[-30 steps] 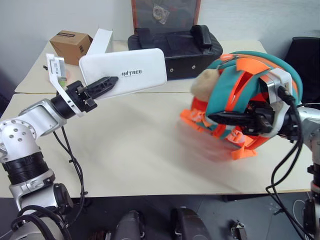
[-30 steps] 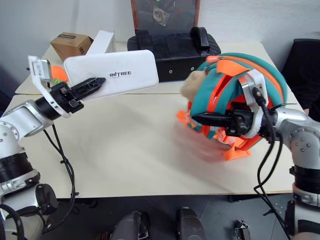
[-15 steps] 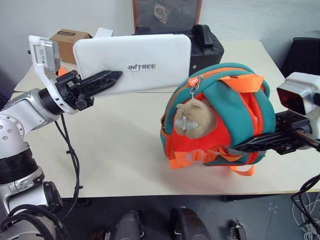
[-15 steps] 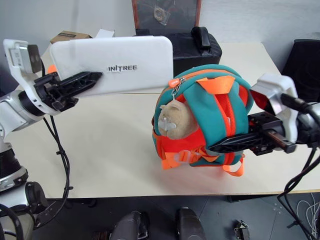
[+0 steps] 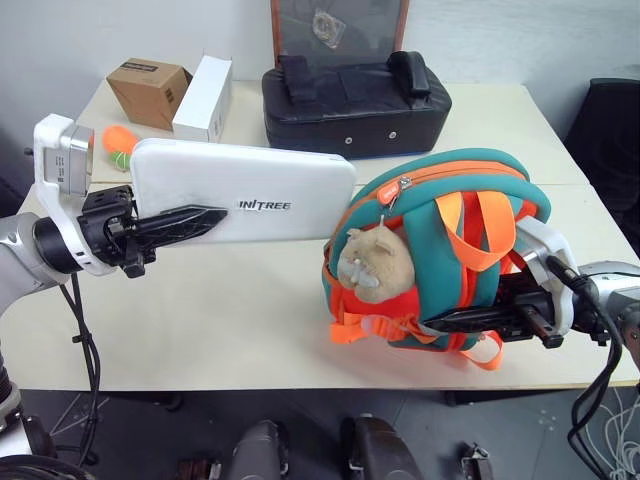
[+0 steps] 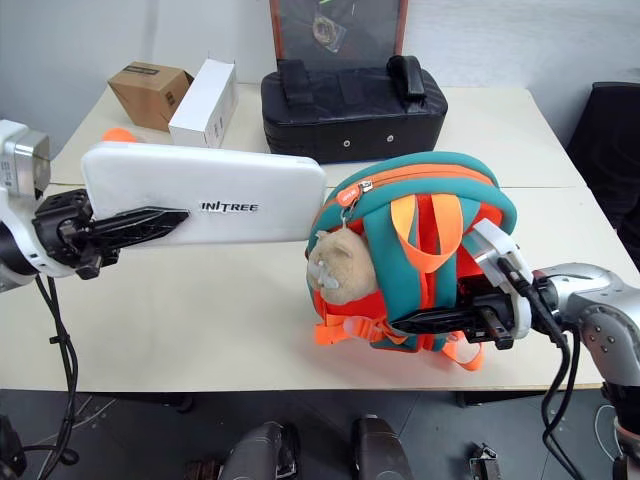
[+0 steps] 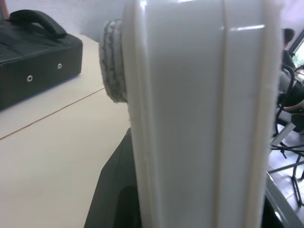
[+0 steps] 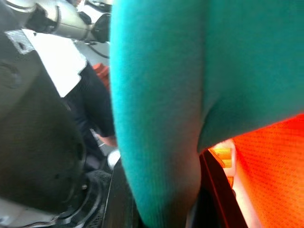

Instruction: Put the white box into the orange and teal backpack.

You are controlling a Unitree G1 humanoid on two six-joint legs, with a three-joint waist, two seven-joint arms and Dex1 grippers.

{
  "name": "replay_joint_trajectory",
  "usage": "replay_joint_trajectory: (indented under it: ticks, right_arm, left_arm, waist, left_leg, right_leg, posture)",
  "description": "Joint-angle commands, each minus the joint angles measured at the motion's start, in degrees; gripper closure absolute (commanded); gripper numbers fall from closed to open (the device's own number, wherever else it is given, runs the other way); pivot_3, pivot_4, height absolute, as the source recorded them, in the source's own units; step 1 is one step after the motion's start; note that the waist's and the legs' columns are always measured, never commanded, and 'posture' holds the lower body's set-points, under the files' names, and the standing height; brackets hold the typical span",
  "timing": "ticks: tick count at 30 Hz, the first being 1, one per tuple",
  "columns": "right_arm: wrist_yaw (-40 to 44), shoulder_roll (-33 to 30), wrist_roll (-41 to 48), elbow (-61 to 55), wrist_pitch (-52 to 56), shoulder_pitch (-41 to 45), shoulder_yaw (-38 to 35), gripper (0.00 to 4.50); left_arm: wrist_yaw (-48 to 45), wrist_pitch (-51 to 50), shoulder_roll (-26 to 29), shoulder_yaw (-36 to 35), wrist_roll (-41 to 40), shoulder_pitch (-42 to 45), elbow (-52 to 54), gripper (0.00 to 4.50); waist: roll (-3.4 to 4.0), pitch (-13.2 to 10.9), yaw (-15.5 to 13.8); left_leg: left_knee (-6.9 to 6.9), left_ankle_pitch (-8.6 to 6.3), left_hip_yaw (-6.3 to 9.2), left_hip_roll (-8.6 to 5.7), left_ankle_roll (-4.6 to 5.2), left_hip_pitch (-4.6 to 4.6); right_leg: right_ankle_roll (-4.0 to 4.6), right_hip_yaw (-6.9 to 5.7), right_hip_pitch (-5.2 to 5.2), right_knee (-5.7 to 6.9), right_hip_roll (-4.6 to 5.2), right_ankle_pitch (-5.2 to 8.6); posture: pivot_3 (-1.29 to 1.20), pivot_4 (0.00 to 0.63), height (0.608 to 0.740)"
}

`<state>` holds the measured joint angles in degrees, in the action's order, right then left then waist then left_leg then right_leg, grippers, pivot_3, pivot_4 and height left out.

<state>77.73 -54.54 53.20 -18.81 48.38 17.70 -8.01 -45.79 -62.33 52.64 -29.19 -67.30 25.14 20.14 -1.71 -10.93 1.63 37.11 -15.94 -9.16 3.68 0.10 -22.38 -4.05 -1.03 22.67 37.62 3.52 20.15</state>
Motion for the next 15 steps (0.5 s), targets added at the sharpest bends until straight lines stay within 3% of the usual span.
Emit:
replay_joint_trajectory:
  ticks: [1, 4, 11, 15]
  right_arm:
    - [-1.44, 0.79, -1.47, -1.34, -1.96, -0.33, 0.33, 4.49]
    - [-2.53, 1.49, -1.34, -0.83, -1.78, 0.06, 0.34, 4.49]
    - [-2.94, 1.47, -1.18, -0.06, -1.15, 1.14, 0.74, 4.49]
    - [-2.94, 1.5, -2.09, 1.07, -1.45, 1.65, 1.47, 4.49]
  left_arm:
    - [-0.36, 1.83, 1.63, -1.83, -1.85, 1.27, 0.75, 3.16]
    - [-2.92, 2.11, 3.75, -1.59, -1.34, 0.77, 1.13, 3.16]
    - [-8.81, 8.34, 5.02, 6.98, 5.95, -0.66, 3.72, 3.16]
    - [-11.18, 9.36, 6.47, 6.11, 5.34, 2.24, 1.54, 3.16]
  waist:
    - [0.0, 0.0, 0.05]
    - [0.0, 0.0, 0.17]
    - [0.0, 0.0, 0.02]
    - [0.0, 0.0, 0.01]
  left_leg:
    - [0.0, 0.0, 0.01, 0.0, 0.0, 0.0]
    - [-0.02, 0.0, 0.0, 0.01, -0.01, 0.0]
    - [-0.01, -0.01, -0.01, 0.0, 0.0, 0.0]
    - [-0.01, -0.01, -0.01, 0.0, 0.0, 0.0]
  right_leg:
    - [0.01, -0.01, 0.0, 0.01, -0.01, 0.0]
    - [0.03, -0.01, 0.02, 0.01, -0.02, 0.01]
    - [0.05, -0.01, 0.01, -0.02, -0.01, 0.02]
    - [0.05, -0.01, 0.01, -0.01, -0.01, 0.03]
  posture:
    - [0.0, 0.15, 0.74]
    - [0.0, 0.15, 0.74]
    - [0.0, 0.15, 0.74]
    - [0.0, 0.15, 0.74]
